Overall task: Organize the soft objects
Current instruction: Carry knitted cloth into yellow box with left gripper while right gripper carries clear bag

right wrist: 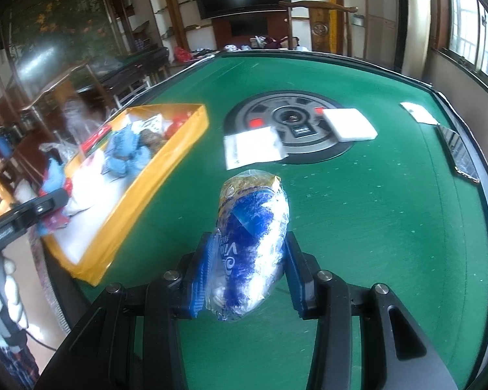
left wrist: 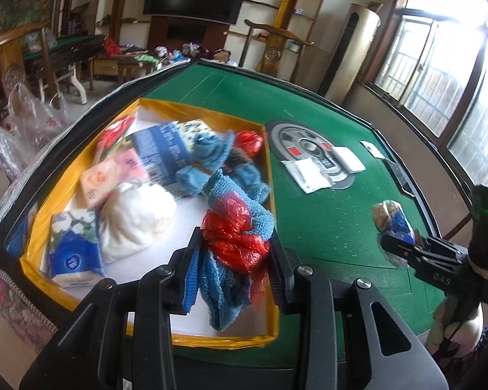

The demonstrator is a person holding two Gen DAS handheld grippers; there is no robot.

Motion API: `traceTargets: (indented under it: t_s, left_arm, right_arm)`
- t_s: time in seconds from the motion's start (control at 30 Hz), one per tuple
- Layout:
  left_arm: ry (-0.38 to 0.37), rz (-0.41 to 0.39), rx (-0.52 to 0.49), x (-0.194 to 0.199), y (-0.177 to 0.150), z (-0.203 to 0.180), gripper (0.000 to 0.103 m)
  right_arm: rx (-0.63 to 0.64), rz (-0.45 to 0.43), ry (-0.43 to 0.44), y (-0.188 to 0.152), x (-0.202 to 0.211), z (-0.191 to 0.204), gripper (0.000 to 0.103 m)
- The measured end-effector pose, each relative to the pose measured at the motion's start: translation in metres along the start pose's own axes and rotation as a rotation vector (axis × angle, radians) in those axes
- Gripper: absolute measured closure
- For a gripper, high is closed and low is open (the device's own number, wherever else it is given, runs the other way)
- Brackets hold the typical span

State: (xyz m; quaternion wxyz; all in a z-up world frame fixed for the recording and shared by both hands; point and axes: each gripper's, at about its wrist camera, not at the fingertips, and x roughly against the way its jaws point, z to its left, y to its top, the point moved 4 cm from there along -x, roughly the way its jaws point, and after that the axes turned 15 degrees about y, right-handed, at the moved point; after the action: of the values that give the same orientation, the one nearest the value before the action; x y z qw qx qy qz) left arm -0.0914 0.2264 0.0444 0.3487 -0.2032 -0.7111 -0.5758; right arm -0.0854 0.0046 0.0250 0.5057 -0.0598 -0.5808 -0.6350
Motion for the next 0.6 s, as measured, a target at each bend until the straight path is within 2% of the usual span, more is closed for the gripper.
traceTargets:
  t_s: [0.17,0.47,0.6]
  left_arm:
    - [0.0,0.014,0.032,-0.006,-0.002,0.016,0.07]
    - [0.033,0.042,0.075,-0.014,-0.004,0.039,0.07]
    - [0.046,0.039,0.103,-0.011,-0.004,0.054,0.07]
  right_arm:
    - [0.003,0.01,0.068,-0.011,-0.005,0.024,0.065]
    - [0.16,0.067,0.196,-0.036,-0.031,0.105,0.065]
    - [0.184,0.082,0.228,-0.043,-0.035,0.115,0.065]
